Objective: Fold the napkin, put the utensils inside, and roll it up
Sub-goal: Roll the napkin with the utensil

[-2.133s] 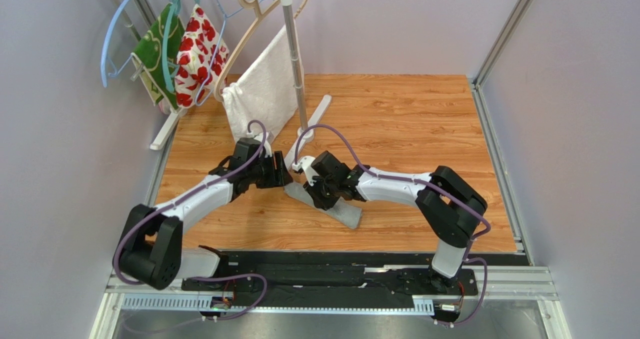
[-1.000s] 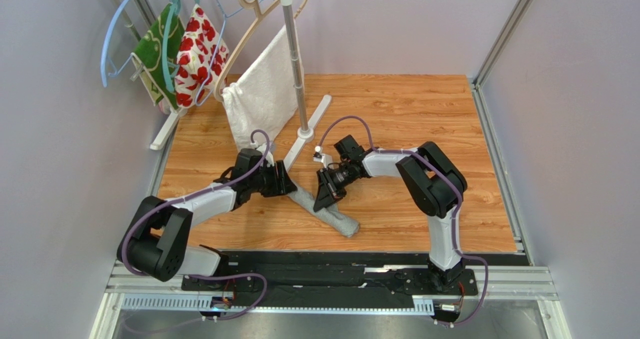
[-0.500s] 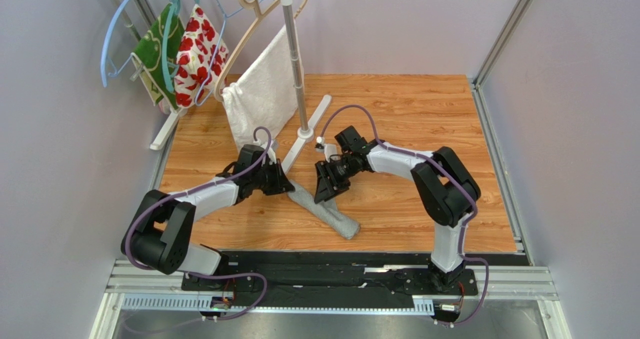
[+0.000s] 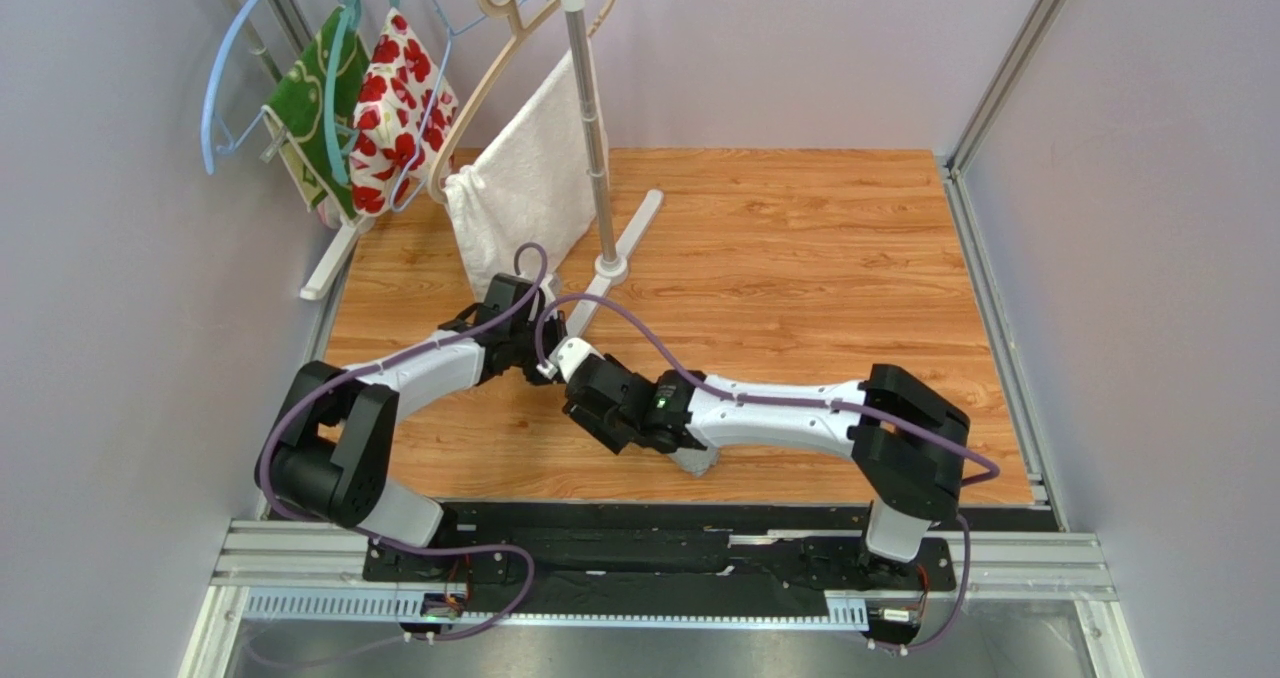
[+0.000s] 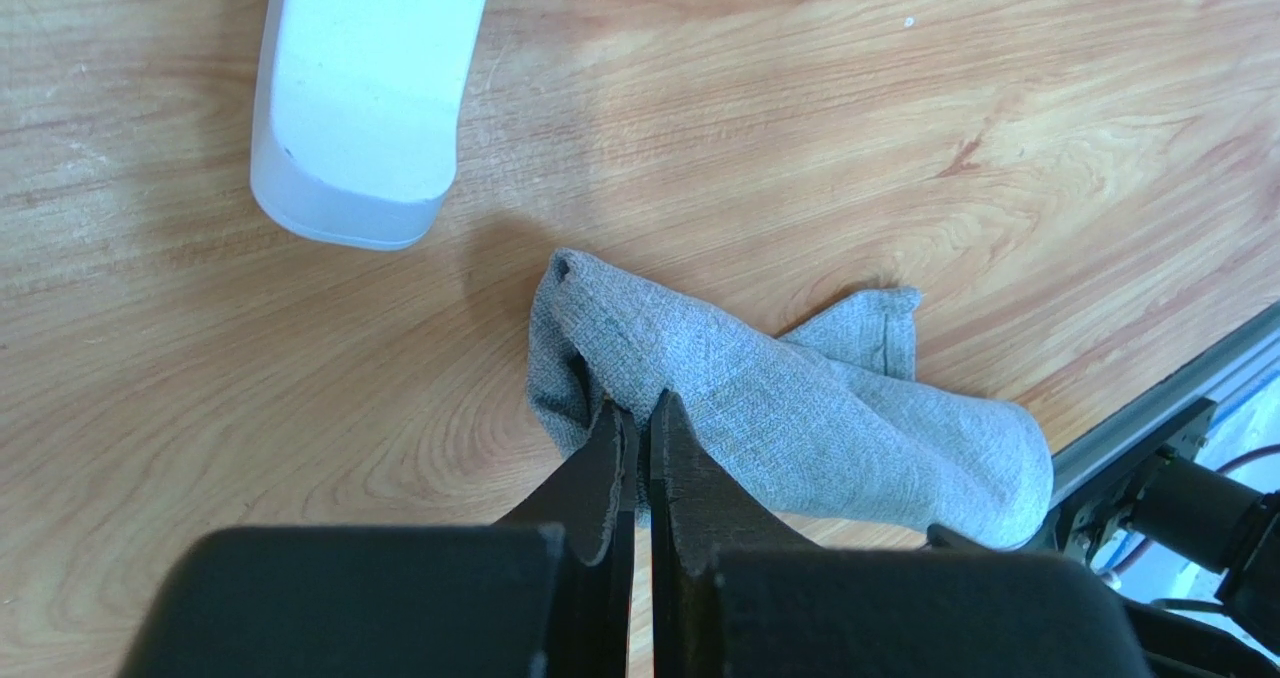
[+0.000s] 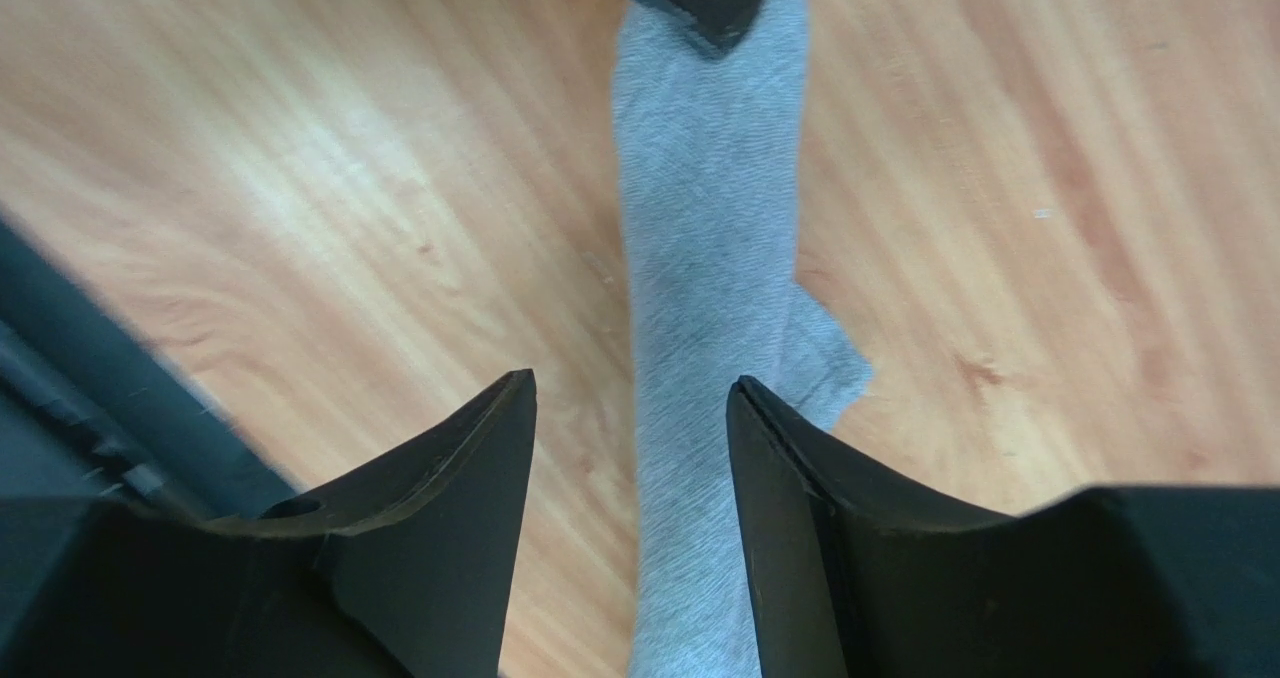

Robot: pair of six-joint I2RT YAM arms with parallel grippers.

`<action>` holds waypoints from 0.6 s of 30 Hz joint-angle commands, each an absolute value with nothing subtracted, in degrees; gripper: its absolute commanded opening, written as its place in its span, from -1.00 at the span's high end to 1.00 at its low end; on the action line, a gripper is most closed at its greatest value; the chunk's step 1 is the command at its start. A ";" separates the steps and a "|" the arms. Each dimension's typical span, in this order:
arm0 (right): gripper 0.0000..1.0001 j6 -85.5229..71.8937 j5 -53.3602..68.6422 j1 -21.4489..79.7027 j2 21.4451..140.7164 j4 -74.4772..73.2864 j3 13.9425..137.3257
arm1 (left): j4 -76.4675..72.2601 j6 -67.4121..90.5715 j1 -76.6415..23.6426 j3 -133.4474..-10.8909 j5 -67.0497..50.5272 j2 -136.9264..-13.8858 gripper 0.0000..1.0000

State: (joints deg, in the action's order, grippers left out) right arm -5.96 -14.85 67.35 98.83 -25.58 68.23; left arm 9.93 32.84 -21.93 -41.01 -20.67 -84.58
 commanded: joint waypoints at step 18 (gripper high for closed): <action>0.44 -4.48 -12.19 63.64 103.55 -17.67 60.91 | 10.81 31.11 -21.80 -43.42 -22.33 -82.72 0.58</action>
State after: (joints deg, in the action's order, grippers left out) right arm -2.07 -26.20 68.90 105.75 -19.99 63.18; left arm 11.77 32.38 -21.93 -41.85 -20.84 -85.03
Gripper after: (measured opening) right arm 0.331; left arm 0.058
